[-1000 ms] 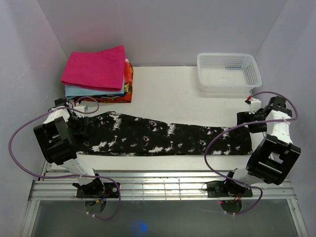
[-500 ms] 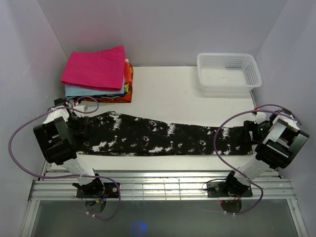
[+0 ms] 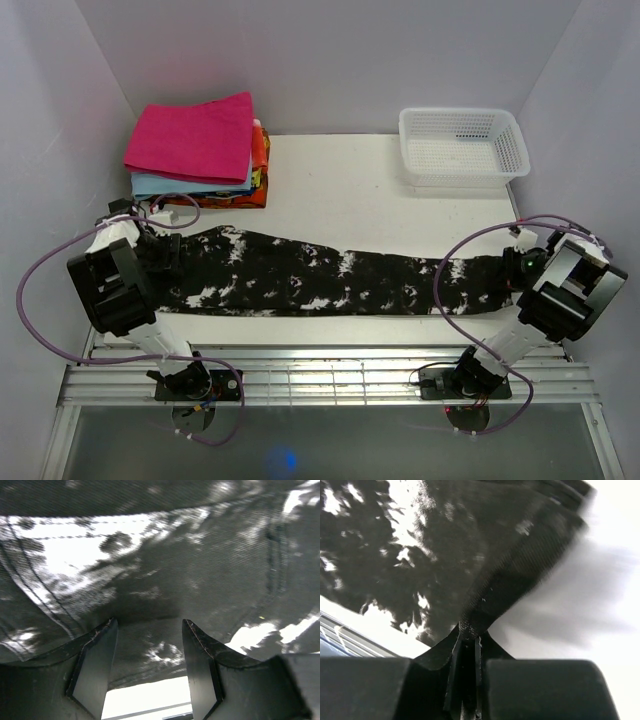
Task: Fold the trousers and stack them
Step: Fold the trousers
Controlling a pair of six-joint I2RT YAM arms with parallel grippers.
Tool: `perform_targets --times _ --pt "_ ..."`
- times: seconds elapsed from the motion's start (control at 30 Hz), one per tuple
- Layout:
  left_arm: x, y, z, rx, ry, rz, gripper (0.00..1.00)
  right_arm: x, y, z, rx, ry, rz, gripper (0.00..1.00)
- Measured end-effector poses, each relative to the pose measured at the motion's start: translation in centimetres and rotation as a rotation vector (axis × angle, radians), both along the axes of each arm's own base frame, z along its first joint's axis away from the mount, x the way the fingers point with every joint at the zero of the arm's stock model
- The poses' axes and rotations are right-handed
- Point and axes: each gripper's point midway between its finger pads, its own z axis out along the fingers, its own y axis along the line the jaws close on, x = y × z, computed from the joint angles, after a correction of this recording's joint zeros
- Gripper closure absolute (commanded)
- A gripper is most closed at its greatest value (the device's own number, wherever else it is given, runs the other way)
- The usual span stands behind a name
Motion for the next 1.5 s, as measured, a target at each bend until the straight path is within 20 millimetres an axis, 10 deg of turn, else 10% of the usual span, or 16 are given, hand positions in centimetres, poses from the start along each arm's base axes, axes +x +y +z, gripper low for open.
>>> perform_targets --times 0.37,0.53,0.73,1.07,1.5 --pt "-0.1 -2.5 3.8 -0.092 -0.092 0.002 0.22 3.4 -9.5 11.3 -0.222 -0.219 -0.022 0.92" --pt "0.2 -3.7 7.2 -0.128 -0.170 -0.004 0.19 3.4 -9.4 13.2 -0.202 -0.244 -0.006 0.92" --pt "-0.4 -6.0 9.7 -0.222 -0.230 -0.030 0.19 3.8 -0.4 13.0 -0.023 -0.263 0.111 0.92" --pt "-3.2 -8.1 4.6 -0.341 -0.077 0.016 0.24 4.9 16.6 14.6 0.207 -0.339 0.323 0.92" --pt "-2.9 -7.7 1.3 -0.362 0.018 0.067 0.24 6.3 26.0 10.1 0.304 -0.252 0.355 0.92"
